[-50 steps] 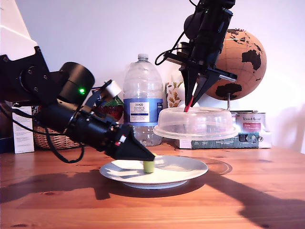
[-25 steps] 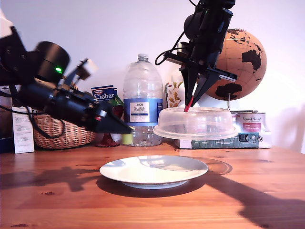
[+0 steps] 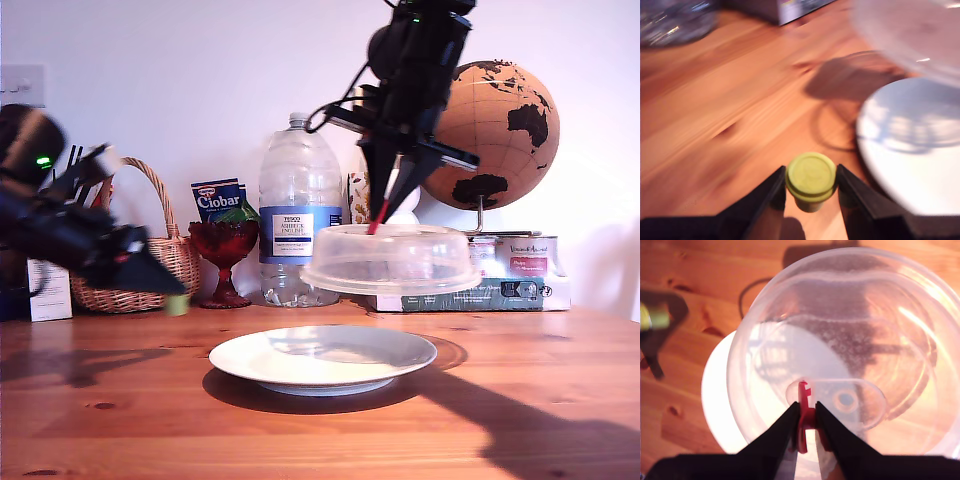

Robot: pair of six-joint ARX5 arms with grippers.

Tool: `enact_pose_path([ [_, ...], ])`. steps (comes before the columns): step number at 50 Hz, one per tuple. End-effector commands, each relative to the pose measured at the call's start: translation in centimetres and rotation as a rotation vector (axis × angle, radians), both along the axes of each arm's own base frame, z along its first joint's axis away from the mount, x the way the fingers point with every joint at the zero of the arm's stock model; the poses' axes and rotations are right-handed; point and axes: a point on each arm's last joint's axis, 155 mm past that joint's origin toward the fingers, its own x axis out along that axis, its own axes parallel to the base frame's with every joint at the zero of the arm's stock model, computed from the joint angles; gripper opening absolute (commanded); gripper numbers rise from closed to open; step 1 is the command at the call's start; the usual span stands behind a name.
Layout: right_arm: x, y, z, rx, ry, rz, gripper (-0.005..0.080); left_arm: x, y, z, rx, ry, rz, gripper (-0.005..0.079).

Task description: Lift the plastic dome with your right arm while removing the green coffee capsule from the plate using your left arm.

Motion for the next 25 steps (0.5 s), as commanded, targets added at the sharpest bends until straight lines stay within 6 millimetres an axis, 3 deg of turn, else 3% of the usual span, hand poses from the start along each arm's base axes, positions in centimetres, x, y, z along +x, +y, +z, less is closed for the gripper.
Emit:
enact_pose_path([
  [1,-0.3,0.8,2.1,0.026,-0.043,0.02,-0.0013,-0.1,0.3,-0.3,0.013,0.004,-0.004,0.0197],
  [25,-3.2,5.2,2.1,0.028,-0.041,0.123,-0.0013,-1.4,1.5,-2.7,0.107,0.049,-0.035,0.0197],
])
